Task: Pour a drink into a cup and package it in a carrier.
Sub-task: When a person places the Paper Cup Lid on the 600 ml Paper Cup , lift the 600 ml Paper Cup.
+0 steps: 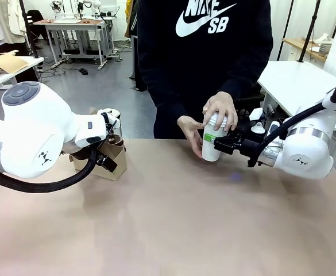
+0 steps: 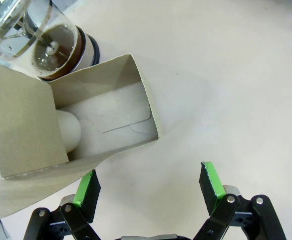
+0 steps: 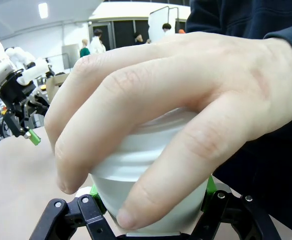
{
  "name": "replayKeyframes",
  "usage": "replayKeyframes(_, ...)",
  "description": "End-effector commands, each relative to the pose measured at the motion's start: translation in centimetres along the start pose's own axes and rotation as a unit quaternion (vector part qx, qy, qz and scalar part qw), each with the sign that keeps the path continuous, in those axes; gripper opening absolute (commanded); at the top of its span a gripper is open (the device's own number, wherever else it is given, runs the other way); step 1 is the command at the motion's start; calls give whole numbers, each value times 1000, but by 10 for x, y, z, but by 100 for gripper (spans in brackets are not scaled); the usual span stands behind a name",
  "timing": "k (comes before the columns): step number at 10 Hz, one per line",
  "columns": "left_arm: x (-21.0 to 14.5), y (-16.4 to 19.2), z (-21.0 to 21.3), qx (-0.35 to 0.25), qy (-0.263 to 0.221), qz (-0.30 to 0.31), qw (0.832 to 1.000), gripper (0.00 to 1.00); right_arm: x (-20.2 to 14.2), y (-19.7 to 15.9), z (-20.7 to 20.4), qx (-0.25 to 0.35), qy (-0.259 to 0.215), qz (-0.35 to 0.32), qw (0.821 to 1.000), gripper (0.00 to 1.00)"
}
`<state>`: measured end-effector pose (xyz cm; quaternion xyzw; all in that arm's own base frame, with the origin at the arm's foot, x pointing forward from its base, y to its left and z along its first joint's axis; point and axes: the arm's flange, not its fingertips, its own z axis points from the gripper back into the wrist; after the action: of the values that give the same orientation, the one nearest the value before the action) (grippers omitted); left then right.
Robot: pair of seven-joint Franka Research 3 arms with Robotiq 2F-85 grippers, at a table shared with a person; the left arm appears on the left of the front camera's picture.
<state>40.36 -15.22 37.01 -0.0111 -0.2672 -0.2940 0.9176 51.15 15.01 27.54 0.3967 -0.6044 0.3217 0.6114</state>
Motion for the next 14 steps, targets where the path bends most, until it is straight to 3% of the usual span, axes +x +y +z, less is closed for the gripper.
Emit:
replayKeyframes(1, 0, 0, 0, -1, -1, 0, 1000, 100, 4, 3, -1, 1, 0, 2, 1000, 80)
replayKeyframes(14, 0, 0, 0, -1, -1, 0, 1000, 100, 4, 3, -1, 1, 0, 2, 1000, 80)
